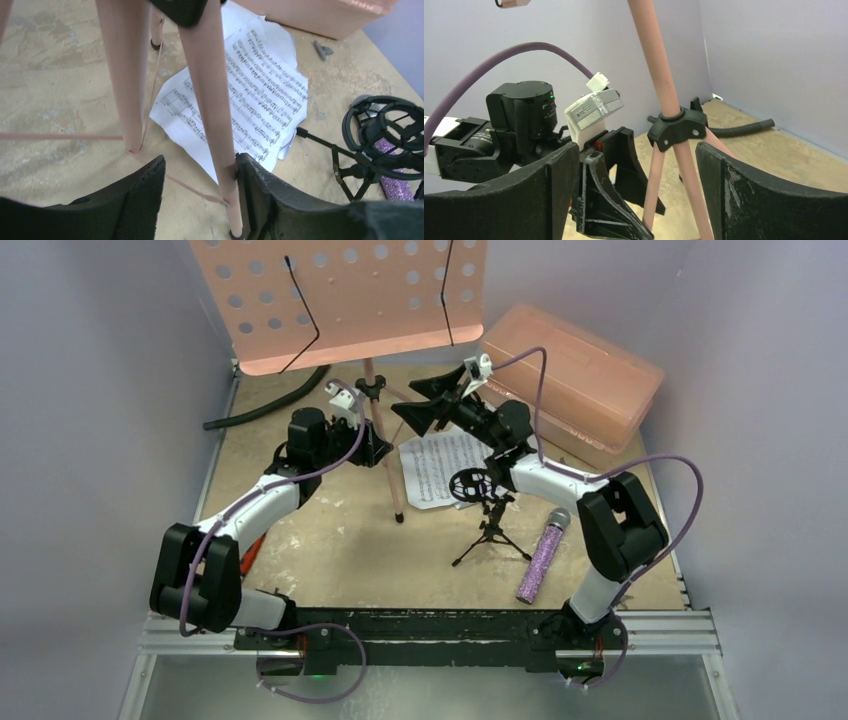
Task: Set up the instrument practice props
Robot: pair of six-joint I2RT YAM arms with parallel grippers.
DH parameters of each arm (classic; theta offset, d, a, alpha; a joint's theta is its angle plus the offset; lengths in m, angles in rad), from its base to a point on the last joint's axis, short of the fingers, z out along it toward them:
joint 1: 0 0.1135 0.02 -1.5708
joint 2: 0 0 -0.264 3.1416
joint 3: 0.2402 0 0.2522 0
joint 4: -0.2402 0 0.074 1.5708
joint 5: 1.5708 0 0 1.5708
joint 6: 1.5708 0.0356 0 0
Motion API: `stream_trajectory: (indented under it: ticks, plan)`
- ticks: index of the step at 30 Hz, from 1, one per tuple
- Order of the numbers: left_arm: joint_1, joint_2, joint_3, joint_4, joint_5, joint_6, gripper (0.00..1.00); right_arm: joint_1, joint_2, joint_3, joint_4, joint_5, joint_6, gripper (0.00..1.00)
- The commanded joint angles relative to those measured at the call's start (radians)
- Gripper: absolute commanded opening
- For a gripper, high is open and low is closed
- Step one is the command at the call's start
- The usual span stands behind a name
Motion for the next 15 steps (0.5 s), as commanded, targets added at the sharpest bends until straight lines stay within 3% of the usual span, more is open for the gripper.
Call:
stream_trajectory:
  ticks: [1,8,15]
  plan:
    - [0.009,-0.069,-0.063,-0.009,-0.041,0.033,0.61,-0.021,-0.096,-0.066,-0.004,0.033,-0.017,0.88]
    - [0.009,-0.175,-0.119,0.083,-0.078,0.008,0.88,-0.077,-0.203,-0.153,-0.104,0.101,-0.047,0.90]
    - [0.009,-0.319,-0.166,0.103,-0.184,0.034,0.96,-0.125,-0.320,-0.196,-0.339,0.227,-0.130,0.95]
